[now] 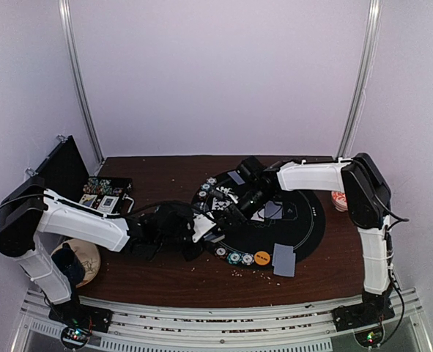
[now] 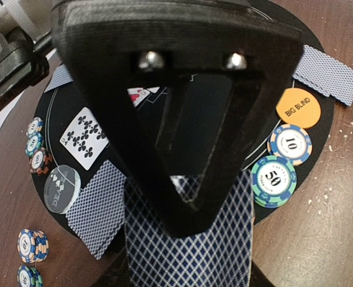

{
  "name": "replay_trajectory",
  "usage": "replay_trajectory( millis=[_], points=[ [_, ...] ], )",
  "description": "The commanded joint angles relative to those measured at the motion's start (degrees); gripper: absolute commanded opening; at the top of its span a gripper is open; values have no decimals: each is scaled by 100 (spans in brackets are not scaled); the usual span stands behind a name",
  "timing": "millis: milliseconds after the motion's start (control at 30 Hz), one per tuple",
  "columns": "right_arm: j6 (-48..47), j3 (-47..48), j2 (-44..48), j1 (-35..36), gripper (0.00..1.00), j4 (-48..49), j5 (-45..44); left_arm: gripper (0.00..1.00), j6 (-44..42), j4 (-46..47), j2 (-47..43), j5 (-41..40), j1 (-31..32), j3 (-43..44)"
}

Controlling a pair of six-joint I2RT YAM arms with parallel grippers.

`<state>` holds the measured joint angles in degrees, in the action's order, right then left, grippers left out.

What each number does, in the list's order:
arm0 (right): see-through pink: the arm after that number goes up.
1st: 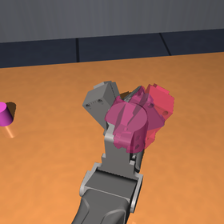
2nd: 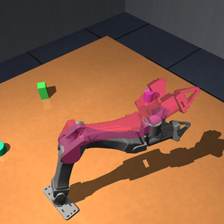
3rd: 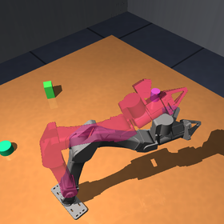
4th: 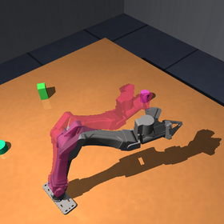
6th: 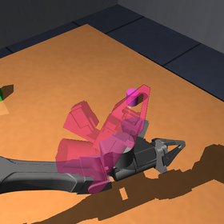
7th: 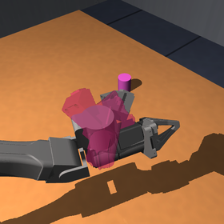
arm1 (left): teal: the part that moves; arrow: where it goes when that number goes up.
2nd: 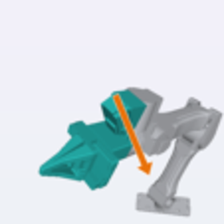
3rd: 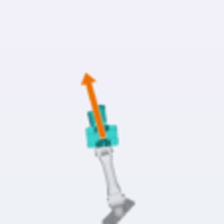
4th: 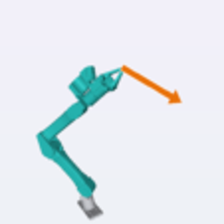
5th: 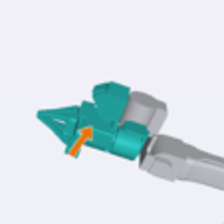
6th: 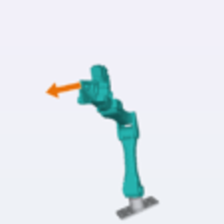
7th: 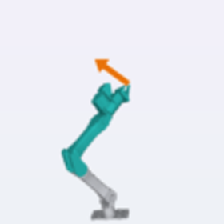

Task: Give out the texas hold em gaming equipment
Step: Pick up the poker card from the face-down deck piles.

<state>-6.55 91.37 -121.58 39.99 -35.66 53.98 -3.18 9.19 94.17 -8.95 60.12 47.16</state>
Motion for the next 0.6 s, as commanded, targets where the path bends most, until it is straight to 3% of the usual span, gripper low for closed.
replay_trajectory(
  millis=[0,233,567],
  points=[
    [222,170,-104,75,76,297,88,23,-63,320,-173,95,35,73],
    [401,316,-271,123,74,476,-26,23,-75,312,-174,113,44,74],
    [58,206,-79,35,57,385,-660,23,-77,303,-183,113,44,70]
  ],
)
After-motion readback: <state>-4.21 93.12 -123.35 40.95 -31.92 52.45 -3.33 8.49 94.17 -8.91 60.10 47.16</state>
